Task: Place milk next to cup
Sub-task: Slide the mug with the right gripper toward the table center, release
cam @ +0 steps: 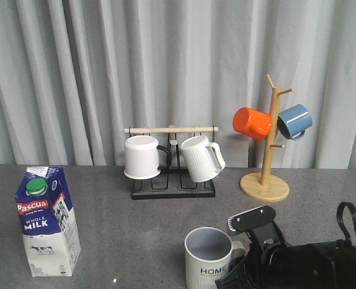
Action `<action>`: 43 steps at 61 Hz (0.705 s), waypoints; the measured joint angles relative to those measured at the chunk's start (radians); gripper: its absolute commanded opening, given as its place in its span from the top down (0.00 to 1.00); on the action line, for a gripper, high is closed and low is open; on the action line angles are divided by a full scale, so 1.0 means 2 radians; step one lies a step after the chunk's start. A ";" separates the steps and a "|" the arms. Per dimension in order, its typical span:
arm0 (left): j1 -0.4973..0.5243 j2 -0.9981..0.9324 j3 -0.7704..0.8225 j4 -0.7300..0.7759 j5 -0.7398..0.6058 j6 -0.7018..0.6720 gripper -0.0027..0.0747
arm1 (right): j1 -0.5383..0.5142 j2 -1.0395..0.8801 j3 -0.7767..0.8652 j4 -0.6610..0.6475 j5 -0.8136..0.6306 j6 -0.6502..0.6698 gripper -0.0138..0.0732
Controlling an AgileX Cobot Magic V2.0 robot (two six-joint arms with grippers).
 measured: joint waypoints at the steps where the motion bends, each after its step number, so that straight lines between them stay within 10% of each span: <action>1: 0.000 0.000 0.000 0.000 0.000 0.000 0.44 | 0.000 -0.001 0.000 0.000 0.001 0.000 0.43; 43: 0.000 0.000 0.000 0.000 0.001 0.000 0.44 | 0.000 -0.160 0.027 0.012 0.167 0.001 0.51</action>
